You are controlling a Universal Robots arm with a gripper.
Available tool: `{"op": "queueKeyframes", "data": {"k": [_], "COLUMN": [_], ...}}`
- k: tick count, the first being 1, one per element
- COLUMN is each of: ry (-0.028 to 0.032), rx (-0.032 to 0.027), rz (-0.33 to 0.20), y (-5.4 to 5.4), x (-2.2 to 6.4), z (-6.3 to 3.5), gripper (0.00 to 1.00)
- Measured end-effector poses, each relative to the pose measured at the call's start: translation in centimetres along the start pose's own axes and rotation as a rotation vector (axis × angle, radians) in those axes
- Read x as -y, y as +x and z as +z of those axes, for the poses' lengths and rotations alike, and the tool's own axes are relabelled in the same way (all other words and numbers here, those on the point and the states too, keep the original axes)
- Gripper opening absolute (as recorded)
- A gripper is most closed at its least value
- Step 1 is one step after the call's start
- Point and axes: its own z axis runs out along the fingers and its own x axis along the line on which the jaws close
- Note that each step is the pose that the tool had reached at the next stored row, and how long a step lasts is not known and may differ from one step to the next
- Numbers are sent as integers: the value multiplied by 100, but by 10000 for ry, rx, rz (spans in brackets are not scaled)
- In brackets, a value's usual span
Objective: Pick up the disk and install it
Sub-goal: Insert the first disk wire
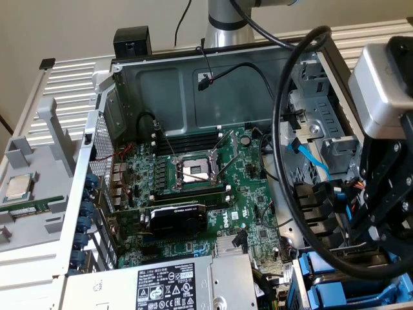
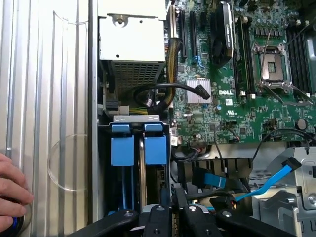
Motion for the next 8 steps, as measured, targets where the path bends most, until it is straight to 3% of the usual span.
{"op": "queueKeyframes", "data": {"k": [8], "ry": [12], "rx": [23], "rz": [75], "y": [19], "x": [30], "z": [3], "gripper": [16]}}
